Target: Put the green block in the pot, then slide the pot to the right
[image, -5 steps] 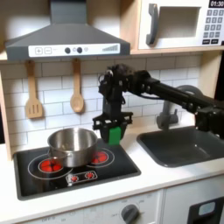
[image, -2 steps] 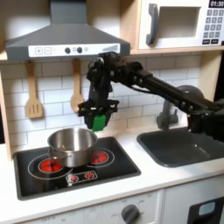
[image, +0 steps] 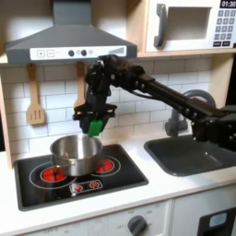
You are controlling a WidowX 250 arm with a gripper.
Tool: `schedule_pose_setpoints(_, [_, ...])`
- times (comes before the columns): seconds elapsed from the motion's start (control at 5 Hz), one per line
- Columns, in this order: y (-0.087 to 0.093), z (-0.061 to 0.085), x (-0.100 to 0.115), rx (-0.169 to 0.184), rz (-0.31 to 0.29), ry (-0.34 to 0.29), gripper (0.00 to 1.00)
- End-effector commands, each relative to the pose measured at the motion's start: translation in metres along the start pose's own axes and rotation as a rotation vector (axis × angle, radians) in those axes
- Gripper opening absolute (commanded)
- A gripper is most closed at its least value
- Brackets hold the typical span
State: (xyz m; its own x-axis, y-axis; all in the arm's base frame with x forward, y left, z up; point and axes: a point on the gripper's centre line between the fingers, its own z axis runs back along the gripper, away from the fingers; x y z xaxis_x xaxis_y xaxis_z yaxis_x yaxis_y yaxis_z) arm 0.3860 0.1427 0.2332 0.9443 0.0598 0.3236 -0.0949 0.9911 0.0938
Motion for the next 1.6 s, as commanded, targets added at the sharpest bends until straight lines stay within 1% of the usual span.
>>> schedule_pose_setpoints(0.0, [0.012,-0.016,0.01,0.026,0.004,-0.026,0.0])
schedule_pose_setpoints(0.2, [0.017,-0.022,0.013,0.031,0.022,-0.041,0.0])
schedule_pose_setpoints(0.4, [0.018,-0.028,0.016,0.03,0.02,-0.044,0.0])
schedule_pose_setpoints(0.6, [0.02,-0.03,0.017,0.016,-0.002,-0.012,1.0])
schedule_pose_setpoints(0.8, [0.018,-0.032,0.014,0.019,-0.007,-0.001,1.0])
schedule_pose_setpoints(1.0, [0.017,-0.033,0.015,0.018,-0.018,0.0,1.0])
schedule_pose_setpoints(1.2, [0.017,-0.037,0.013,0.024,-0.029,0.018,1.0])
schedule_pose_setpoints(1.4, [0.017,-0.046,0.007,0.017,-0.035,0.047,1.0])
